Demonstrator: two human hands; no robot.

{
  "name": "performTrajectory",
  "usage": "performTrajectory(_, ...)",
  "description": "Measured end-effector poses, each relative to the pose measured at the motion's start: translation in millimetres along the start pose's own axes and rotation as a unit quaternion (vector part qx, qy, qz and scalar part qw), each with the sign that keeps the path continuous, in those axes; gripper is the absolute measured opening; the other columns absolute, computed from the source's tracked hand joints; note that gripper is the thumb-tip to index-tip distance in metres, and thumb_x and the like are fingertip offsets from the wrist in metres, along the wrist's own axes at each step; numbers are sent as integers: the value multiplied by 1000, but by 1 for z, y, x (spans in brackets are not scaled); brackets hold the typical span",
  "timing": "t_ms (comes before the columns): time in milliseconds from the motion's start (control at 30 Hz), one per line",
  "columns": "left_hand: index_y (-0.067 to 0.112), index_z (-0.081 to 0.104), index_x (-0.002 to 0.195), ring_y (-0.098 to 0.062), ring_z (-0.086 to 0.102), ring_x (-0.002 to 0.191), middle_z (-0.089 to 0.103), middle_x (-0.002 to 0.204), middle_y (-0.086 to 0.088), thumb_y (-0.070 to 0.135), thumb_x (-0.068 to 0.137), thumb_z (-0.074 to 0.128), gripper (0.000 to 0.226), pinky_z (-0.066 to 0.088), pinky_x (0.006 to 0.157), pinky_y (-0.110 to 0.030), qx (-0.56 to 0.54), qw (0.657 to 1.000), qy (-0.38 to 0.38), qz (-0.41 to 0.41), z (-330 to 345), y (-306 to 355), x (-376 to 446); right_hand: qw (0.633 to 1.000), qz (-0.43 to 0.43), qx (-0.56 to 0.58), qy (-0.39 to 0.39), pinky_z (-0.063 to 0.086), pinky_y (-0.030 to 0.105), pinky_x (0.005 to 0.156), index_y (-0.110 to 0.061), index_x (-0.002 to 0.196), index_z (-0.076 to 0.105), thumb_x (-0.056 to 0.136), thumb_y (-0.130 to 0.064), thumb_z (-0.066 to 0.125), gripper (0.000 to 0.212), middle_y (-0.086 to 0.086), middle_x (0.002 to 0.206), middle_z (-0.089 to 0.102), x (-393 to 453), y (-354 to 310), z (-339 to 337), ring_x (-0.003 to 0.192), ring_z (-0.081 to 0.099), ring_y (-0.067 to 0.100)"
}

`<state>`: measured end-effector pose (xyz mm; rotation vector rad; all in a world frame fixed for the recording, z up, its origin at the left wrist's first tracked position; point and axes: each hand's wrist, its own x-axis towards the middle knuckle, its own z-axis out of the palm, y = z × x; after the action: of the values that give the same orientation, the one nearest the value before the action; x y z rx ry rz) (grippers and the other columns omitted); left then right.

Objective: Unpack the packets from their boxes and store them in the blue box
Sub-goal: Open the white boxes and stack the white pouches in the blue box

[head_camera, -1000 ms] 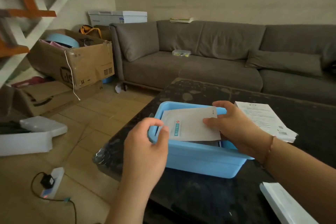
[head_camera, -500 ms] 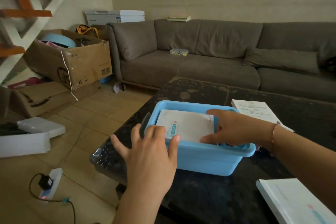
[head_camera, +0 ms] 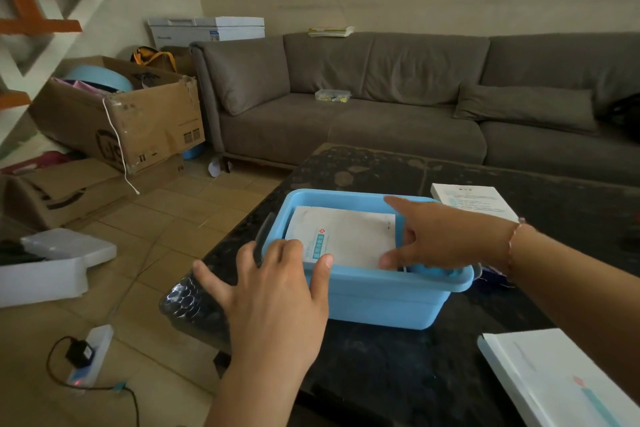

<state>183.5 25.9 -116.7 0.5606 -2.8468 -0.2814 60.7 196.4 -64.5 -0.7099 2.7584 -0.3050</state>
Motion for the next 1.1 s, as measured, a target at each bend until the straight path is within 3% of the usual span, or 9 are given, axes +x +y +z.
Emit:
performTrajectory(167, 32, 54, 121, -20, 39, 137, 57, 132, 12, 68, 85, 7, 70, 1, 111, -70, -37, 998, 48, 20, 2, -3, -3, 980, -17, 48, 191, 49, 15, 68, -40, 147, 27, 82, -50, 66, 76, -10, 80, 66, -51, 18, -6, 72, 61, 3)
performTrajectory(267, 24, 63, 109, -25, 52, 124, 62, 123, 3, 62, 95, 27, 54, 27, 107, -69, -78, 986, 127, 72, 9, -6, -1, 924, -59, 109, 362, 49, 11, 58, -49, 122, 46, 78, -53, 63, 47, -15, 76, 65, -106, 56, 27, 69, 63, 1)
performTrajectory(367, 20, 66, 97, -16, 55, 107, 65, 107, 4, 52, 93, 39, 42, 48, 93, -43, -180, 946, 226, 149, 14, 3, -9, 911, -21, 170, 376, 45, 17, 51, -55, 104, 56, 82, -76, 48, 31, -20, 82, 61, -152, 93, 78, 66, 59, 3)
performTrajectory(433, 18, 66, 87, -10, 57, 91, 64, 90, 8, 44, 95, 46, 34, 48, 81, -25, -259, 909, 238, 225, 18, 16, -17, 935, -18, 105, 338, 41, 6, 71, -55, 100, 54, 82, -81, 39, 35, -31, 89, 57, -171, 115, 111, 77, 53, -10)
performTrajectory(567, 20, 61, 71, -3, 47, 63, 52, 67, 14, 31, 91, 60, 23, 41, 56, -19, -283, 862, 112, 404, 35, 39, -35, 938, -136, -142, 285, 28, 11, 95, -45, 92, 49, 94, -63, 33, 24, -24, 104, 52, -182, 122, 132, 95, 51, -1)
performTrajectory(733, 28, 62, 83, 1, 49, 67, 51, 67, 18, 46, 83, 58, 19, 35, 65, -11, -148, 851, -162, 478, 58, 66, -47, 935, -155, -165, 273, 55, 26, 67, -39, 84, 54, 68, -48, 66, 23, -15, 96, 60, -181, 122, 135, 83, 69, 12)
performTrajectory(833, 33, 62, 101, 8, 44, 75, 48, 76, 19, 51, 87, 53, 24, 29, 70, -7, -121, 832, -189, 506, 73, 77, -49, 939, -135, -149, 279, 57, 28, 62, -35, 78, 58, 66, -39, 77, 23, -11, 90, 66, -180, 127, 143, 80, 71, 17)
performTrajectory(900, 35, 62, 110, 10, 39, 78, 46, 81, 18, 48, 90, 53, 25, 30, 73, -5, -132, 826, -196, 512, 78, 84, -51, 933, -129, -156, 298, 57, 27, 60, -34, 76, 56, 80, -39, 57, 7, -10, 86, 66, -179, 129, 150, 80, 70, 17)
performTrajectory(1100, 39, 65, 122, 14, 40, 84, 64, 100, 17, 35, 88, 56, 35, 29, 76, -1, -177, 800, -189, 541, 85, 96, -53, 917, -103, -81, 376, 57, 26, 62, -34, 65, 63, 90, -46, 49, 31, -15, 81, 67, -178, 130, 156, 79, 69, 11)
